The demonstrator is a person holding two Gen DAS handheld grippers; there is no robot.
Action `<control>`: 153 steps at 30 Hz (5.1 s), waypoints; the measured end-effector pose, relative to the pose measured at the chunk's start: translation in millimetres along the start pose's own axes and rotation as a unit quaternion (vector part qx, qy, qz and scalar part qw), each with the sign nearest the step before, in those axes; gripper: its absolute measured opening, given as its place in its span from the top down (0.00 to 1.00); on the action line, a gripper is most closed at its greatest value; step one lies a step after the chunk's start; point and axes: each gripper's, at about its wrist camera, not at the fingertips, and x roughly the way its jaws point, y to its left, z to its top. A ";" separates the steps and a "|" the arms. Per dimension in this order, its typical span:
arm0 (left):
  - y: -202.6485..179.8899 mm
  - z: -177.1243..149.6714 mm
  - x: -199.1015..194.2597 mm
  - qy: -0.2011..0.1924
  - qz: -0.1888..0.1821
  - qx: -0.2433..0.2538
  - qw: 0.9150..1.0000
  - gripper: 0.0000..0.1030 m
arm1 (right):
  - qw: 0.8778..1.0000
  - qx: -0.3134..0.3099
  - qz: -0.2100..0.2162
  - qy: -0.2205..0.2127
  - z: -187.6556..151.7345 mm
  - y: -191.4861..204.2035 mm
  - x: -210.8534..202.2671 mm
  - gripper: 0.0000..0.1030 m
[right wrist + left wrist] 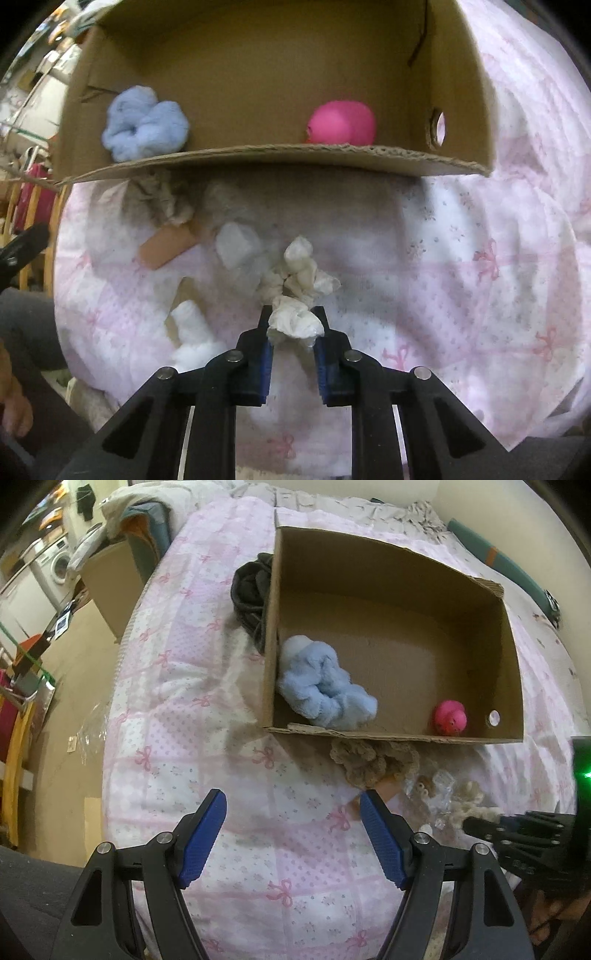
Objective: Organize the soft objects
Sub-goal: 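Grasp the white knotted cloth with the left tool while the right tool lifts the tissue, then carry the white cloth and tissue into the box with both tools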
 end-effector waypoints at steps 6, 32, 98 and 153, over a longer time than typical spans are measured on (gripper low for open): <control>-6.2 -3.3 -1.5 0.005 -0.002 0.001 1.000 0.30 | 0.998 0.007 0.025 -0.056 -20.3 -4.2 -46.3 0.82; -103.3 -52.2 59.5 0.138 -0.090 0.013 0.986 0.77 | 0.976 0.112 0.121 -0.139 -27.7 -63.1 -84.2 0.82; -3.2 112.2 -16.5 -0.112 0.009 0.002 0.994 0.78 | 0.966 0.041 0.079 -0.244 45.9 -40.1 -104.9 0.82; -28.6 104.0 11.7 -0.089 -0.031 0.033 0.995 0.34 | 0.983 0.018 0.045 -0.175 64.4 -24.9 -62.3 0.81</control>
